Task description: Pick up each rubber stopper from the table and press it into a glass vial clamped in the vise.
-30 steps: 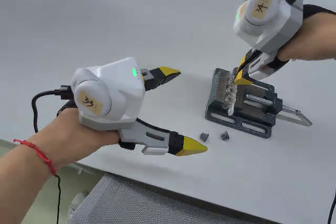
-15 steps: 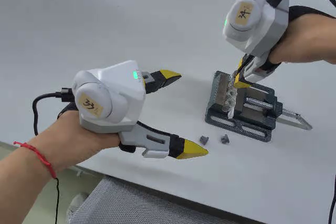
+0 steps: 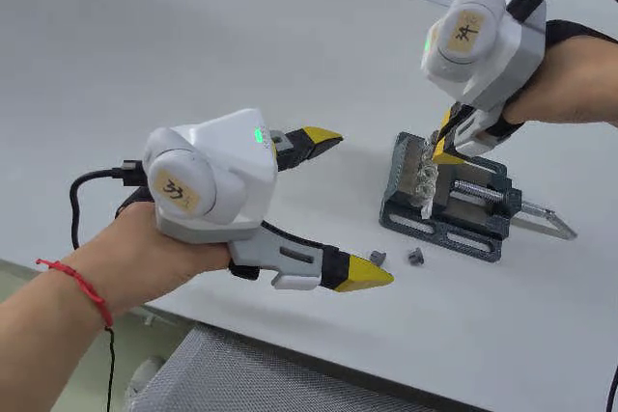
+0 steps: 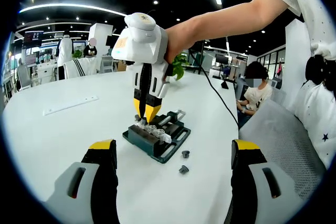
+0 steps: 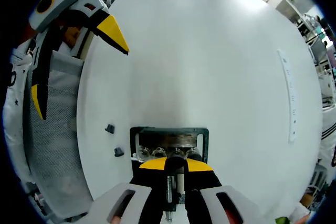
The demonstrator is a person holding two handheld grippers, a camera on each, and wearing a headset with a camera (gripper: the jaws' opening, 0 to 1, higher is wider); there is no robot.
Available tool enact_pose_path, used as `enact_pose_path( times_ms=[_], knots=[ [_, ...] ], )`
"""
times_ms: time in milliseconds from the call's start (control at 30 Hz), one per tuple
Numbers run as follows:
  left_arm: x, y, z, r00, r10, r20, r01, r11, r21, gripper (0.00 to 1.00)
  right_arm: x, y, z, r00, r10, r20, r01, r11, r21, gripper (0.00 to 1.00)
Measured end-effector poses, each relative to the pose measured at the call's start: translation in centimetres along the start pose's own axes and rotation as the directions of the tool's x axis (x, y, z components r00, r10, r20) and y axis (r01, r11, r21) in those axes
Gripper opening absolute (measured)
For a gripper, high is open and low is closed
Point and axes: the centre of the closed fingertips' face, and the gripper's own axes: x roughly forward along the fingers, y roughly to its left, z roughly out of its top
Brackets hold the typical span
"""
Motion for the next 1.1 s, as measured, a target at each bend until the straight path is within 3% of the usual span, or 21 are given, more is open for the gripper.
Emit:
enact_pose_path(
  times_ms=[600, 900, 1100],
  knots=[
    [0.0, 0.1, -0.2, 1.0000, -0.001, 0.002, 0.001, 1.000, -0.006, 0.89, -0.2, -0.4, 0.0, 0.9990, -0.011, 0.043, 0.010, 1.000, 0.022, 0.09],
    [-0.1, 0.0, -0.3, 1.0000, 0.000, -0.005, 0.000, 1.000, -0.010, 0.89, -1.5, -0.3, 0.1, 0.9935, -0.007, 0.114, 0.001, 0.998, 0.056, 0.07],
    [0.0, -0.1, -0.2, 1.0000, -0.002, -0.004, 0.002, 1.000, -0.014, 0.89, -1.5, 0.1, -0.2, 0.9915, -0.008, 0.130, 0.002, 0.999, 0.046, 0.04]
  ],
)
